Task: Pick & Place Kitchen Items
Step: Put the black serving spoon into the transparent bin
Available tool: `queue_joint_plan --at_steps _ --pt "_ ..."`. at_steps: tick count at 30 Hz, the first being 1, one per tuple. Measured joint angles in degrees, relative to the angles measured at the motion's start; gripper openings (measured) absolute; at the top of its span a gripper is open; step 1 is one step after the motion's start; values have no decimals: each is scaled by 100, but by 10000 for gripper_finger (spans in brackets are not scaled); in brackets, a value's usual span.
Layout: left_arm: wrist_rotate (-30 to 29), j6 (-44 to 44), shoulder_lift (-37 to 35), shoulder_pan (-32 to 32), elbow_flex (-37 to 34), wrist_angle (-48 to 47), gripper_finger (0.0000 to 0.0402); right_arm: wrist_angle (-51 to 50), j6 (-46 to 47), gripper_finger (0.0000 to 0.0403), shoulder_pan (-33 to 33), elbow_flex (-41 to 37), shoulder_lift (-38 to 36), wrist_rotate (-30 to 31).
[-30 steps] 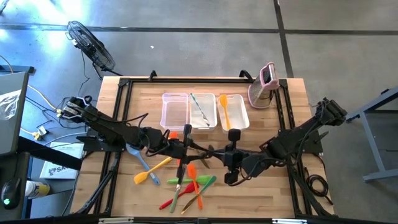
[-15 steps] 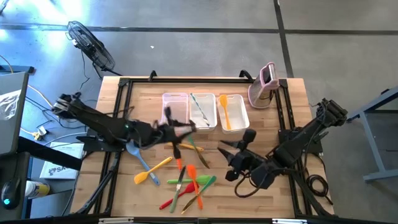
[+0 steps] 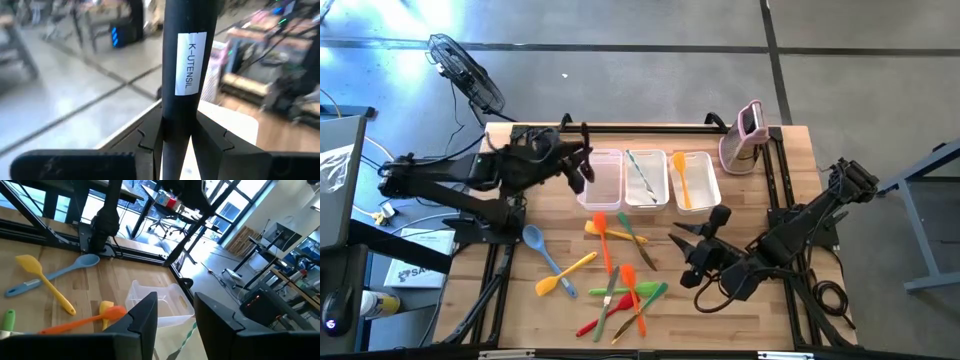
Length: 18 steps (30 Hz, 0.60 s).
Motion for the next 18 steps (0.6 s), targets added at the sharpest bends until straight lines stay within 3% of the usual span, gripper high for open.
queue_joint_plan --at_steps 6,18 --pt "647 -663 250 787 -320 -228 71 -2 148 119 -72 0 0 -129" --pt "1943 -1008 493 1853 -1361 772 71 -11 322 119 -131 0 0 -789"
